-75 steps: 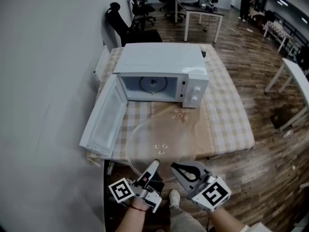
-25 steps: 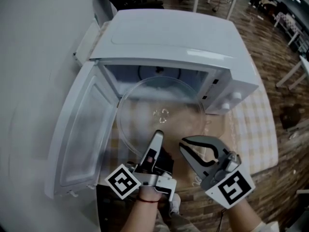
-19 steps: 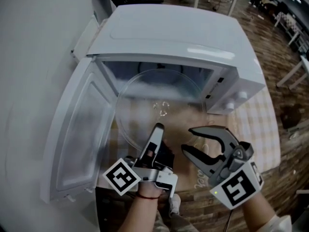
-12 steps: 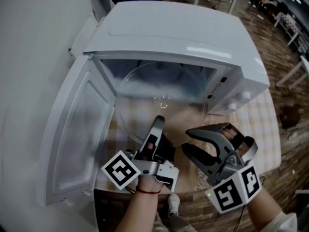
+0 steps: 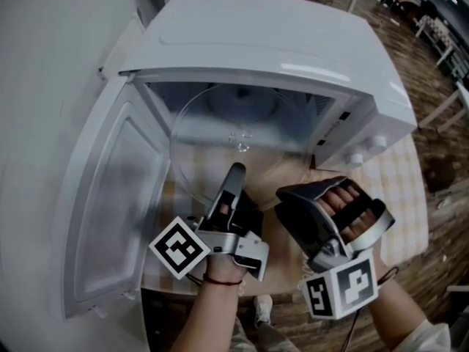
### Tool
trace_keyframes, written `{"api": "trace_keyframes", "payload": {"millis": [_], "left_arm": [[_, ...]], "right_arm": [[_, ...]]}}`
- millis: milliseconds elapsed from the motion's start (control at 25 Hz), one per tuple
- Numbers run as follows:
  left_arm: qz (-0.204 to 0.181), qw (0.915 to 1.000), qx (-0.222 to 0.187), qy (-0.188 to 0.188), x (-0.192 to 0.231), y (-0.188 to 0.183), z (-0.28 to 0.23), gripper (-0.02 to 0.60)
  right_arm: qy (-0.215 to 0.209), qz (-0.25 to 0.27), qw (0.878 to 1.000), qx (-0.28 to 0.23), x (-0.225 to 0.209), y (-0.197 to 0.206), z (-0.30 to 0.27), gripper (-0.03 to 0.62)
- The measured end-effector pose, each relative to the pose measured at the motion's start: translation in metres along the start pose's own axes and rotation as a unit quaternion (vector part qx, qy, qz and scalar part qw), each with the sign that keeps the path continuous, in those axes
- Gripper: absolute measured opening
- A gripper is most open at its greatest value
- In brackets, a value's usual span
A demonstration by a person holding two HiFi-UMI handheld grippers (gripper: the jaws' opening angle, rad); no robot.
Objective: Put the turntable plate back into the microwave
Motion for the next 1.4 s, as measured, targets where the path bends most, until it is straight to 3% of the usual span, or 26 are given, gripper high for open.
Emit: {"api": "trace_keyframes", "payload": {"millis": [160, 760, 1400], "left_arm": [[0.0, 1.0, 0.004, -0.004, 0.001, 0.001, -0.003, 0.024], [-0.009, 0.9998, 0.017, -0.006, 0.005, -0.019, -0.034, 0.023], [-0.004, 0.9975, 0.057, -0.041, 0.023, -0.036, -0.068, 0.028]], "right_arm": [[-0.001, 0.019, 1.0, 0.017, 0.001, 0.002, -0.008, 0.067], [0.033, -0.01, 0.998, 0.049, -0.023, 0.011, -0.031, 0.063], [0.061, -0.078, 0.991, 0.091, -0.038, 0.025, -0.059, 0.063]]}}
Point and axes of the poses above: the fingertips, and each gripper's own axes: z backward along the fingers, x to its left, y out of its underside, the point moved 4 cm from there along z, backward along the fingers, and after that the axes turned 1 degree about -y, right-handed, at the moved point
